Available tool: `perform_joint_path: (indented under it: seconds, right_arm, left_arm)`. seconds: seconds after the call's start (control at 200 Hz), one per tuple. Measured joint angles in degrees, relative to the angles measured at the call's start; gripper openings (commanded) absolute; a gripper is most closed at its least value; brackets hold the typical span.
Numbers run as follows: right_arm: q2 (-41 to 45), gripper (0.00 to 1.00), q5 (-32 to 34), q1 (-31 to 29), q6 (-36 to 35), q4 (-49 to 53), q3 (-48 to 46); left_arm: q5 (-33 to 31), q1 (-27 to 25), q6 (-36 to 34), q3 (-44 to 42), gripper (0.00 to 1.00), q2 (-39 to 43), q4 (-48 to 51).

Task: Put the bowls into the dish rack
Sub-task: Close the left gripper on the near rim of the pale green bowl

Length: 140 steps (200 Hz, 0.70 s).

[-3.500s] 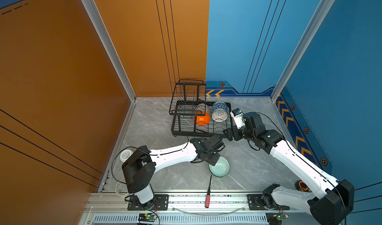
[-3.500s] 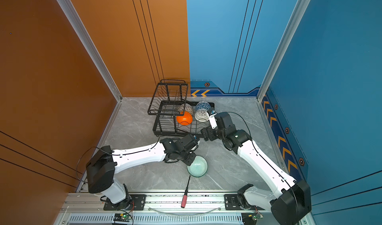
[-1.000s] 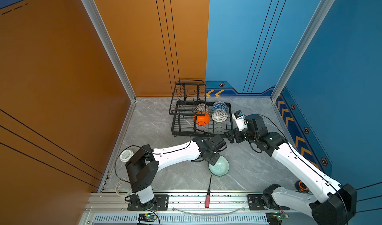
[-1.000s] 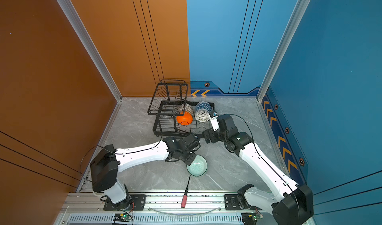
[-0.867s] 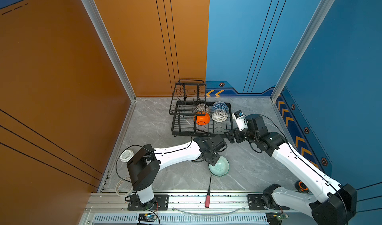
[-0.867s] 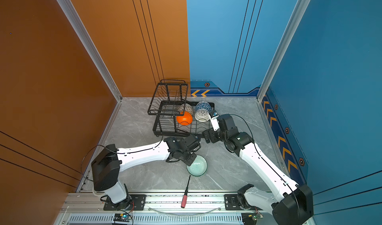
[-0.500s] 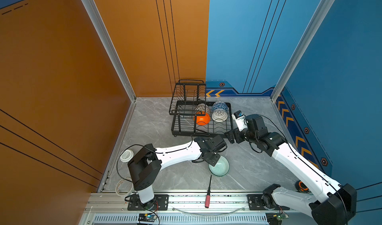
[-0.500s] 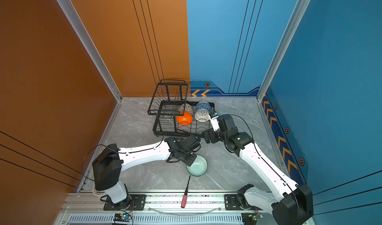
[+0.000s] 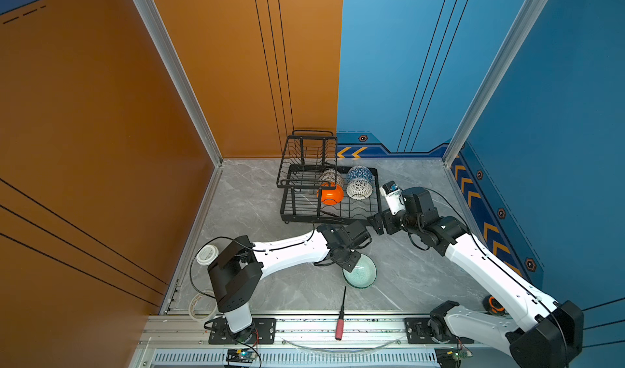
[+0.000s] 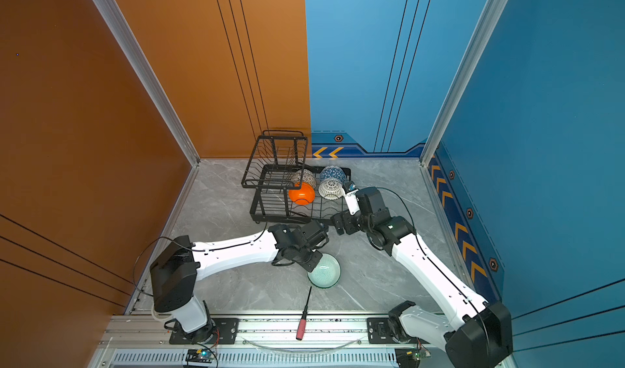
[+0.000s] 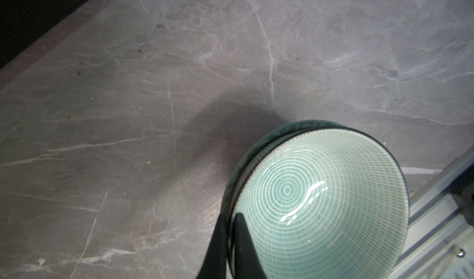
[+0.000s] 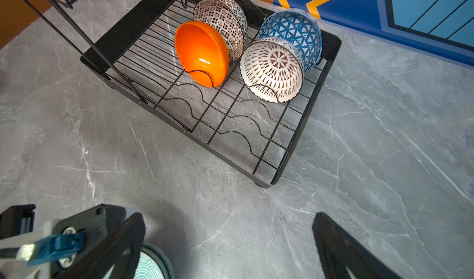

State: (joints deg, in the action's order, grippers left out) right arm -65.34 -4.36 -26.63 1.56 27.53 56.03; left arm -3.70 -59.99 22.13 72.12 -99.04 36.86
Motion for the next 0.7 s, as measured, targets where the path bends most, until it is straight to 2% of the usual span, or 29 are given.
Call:
perform_joint_path:
  seconds: [0.355, 0.701]
  right_arm:
    - [0.4, 1.00, -0.2, 0.6, 0.0, 0.0, -0.7]
    - [0.4, 1.00, -0.7, 1.0, 0.0, 0.0, -1.3]
  left_arm:
    - [-6.2, -1.4, -0.7, 4.0, 0.00, -0.2, 4.6]
    - [-7.5, -1.7, -1.6, 4.8, 0.29, -1.3, 5.9]
